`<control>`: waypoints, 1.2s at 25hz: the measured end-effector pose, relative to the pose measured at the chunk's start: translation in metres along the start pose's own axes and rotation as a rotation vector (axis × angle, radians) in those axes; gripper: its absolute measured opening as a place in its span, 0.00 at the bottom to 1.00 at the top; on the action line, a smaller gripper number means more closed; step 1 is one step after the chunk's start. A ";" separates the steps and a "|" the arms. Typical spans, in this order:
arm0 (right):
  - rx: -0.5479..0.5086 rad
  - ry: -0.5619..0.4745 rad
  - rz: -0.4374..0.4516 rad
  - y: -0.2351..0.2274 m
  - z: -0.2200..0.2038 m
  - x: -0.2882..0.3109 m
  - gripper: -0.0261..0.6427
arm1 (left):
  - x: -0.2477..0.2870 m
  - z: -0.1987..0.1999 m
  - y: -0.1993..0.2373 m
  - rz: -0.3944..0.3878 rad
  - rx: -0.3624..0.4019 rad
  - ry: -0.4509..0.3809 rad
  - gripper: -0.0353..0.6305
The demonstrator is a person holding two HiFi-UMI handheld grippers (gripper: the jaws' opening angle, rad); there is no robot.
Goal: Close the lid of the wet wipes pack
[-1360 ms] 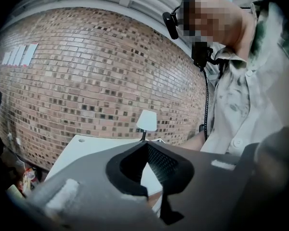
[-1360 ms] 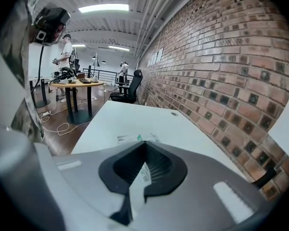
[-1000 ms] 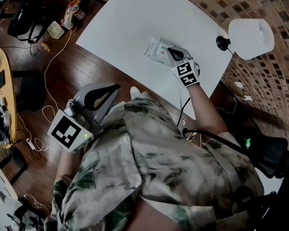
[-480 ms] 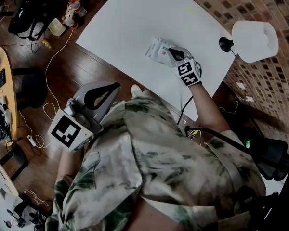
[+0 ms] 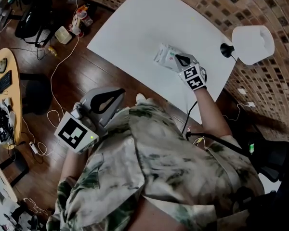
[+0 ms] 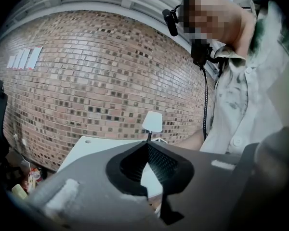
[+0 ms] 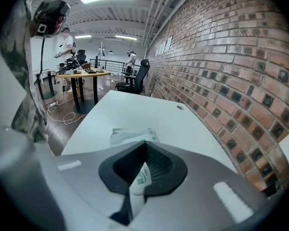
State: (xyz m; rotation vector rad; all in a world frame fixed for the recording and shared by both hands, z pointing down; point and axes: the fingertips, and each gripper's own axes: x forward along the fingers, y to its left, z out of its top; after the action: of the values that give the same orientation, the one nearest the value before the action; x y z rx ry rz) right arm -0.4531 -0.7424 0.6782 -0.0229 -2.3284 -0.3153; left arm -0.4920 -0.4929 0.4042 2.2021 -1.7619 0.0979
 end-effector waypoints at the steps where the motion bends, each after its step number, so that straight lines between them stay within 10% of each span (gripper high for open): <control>1: 0.003 -0.007 -0.020 0.001 0.005 -0.006 0.05 | -0.007 -0.001 -0.001 0.000 0.002 -0.006 0.05; 19: 0.199 -0.392 -0.102 0.183 0.163 -0.194 0.05 | -0.144 -0.039 -0.036 -0.137 0.020 -0.043 0.05; 30: 0.273 -0.425 -0.130 0.292 0.150 -0.292 0.05 | -0.148 -0.057 -0.119 -0.332 0.073 -0.029 0.05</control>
State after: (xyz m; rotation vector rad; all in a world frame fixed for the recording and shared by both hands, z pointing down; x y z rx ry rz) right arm -0.3214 -0.4010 0.4350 0.2149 -2.7836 -0.0545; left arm -0.4048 -0.3154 0.3969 2.5260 -1.4011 0.0546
